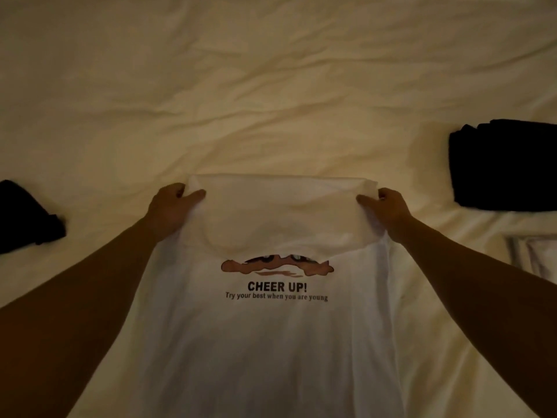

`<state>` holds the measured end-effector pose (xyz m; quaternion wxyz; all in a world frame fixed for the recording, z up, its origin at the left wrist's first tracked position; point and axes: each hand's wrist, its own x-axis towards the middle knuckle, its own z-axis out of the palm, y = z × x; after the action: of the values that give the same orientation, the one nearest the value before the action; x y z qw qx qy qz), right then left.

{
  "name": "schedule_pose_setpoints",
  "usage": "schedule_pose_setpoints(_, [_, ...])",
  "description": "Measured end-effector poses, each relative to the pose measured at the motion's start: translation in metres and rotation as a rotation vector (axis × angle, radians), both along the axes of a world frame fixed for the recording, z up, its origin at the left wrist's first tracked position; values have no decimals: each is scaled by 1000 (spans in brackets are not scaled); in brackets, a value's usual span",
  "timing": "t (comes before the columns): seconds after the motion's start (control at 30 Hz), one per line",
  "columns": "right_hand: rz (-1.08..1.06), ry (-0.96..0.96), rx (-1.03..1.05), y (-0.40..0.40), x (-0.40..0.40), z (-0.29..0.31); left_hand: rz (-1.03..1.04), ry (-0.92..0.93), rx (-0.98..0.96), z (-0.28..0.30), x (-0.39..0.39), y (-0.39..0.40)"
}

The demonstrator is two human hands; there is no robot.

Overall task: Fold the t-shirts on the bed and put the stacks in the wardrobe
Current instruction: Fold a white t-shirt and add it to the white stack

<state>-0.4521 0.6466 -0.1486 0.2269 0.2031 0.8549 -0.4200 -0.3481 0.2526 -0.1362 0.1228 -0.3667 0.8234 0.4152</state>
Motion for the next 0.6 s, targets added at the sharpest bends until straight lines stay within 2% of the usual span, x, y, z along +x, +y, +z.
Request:
schedule_pose_setpoints(0.27, [-84, -14, -178, 7, -6, 8, 129, 133, 189, 0, -14, -3])
schedule_pose_setpoints(0.6, [-91, 63, -243, 10, 20, 52, 177, 273, 225, 35, 16, -2])
